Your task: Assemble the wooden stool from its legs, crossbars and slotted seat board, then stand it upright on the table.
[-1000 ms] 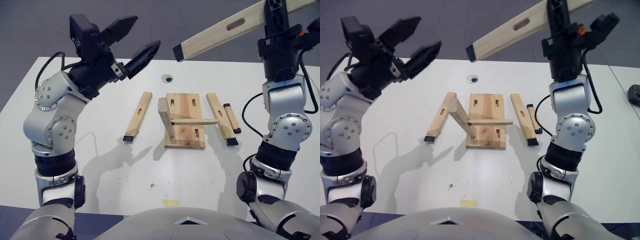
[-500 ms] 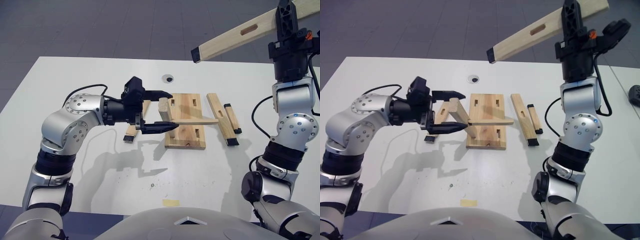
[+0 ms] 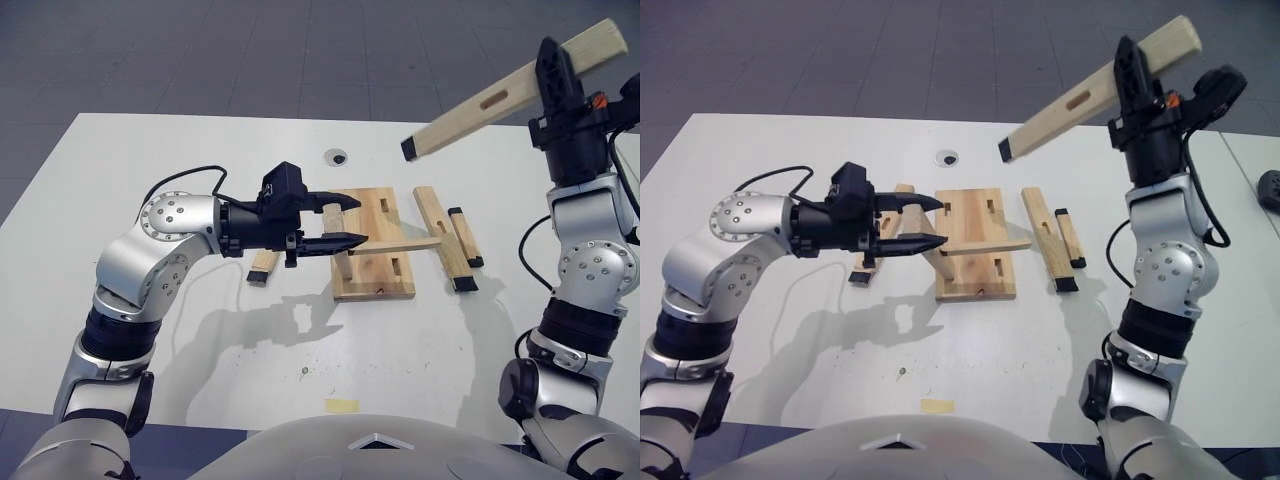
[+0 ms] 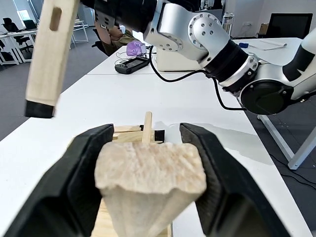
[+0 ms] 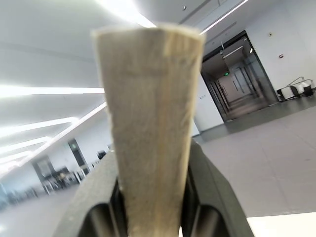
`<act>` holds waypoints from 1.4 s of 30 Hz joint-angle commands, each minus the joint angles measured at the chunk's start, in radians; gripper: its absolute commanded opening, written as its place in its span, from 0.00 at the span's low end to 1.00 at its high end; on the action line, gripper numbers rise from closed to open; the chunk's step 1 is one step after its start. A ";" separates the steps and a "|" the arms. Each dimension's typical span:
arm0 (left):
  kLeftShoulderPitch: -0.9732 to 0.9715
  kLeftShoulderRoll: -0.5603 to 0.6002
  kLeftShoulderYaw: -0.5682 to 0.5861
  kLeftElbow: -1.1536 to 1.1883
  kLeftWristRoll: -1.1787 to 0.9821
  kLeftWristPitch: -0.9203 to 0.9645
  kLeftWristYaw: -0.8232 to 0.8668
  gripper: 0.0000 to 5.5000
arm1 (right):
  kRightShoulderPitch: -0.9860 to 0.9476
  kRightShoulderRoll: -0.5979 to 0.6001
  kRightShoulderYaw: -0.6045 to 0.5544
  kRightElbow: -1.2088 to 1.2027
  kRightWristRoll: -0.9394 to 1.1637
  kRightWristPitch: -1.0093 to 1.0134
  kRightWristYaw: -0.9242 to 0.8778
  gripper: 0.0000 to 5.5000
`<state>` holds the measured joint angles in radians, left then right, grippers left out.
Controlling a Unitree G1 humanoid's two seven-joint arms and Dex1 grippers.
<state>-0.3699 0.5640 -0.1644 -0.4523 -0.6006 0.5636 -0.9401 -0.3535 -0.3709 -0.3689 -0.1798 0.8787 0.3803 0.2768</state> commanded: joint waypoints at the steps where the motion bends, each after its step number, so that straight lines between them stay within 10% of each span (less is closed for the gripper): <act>1: 0.091 -0.016 -0.042 -0.026 0.075 -0.021 0.073 0.38 | 0.087 -0.021 0.020 -0.004 -0.112 -0.050 0.045 0.18; 13: 0.097 -0.238 -0.077 0.034 0.184 -0.002 0.430 0.38 | 0.238 0.034 0.079 -0.061 -0.238 -0.130 0.105 0.18; 42: 0.141 -0.265 -0.126 0.039 0.231 -0.008 0.447 0.38 | 0.223 0.119 0.346 -0.032 -0.631 -0.301 0.087 0.18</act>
<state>-0.2772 0.2870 -0.2554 -0.4576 -0.3902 0.5034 -0.4933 -0.1212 -0.2663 -0.0552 -0.1866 0.2201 0.0634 0.3241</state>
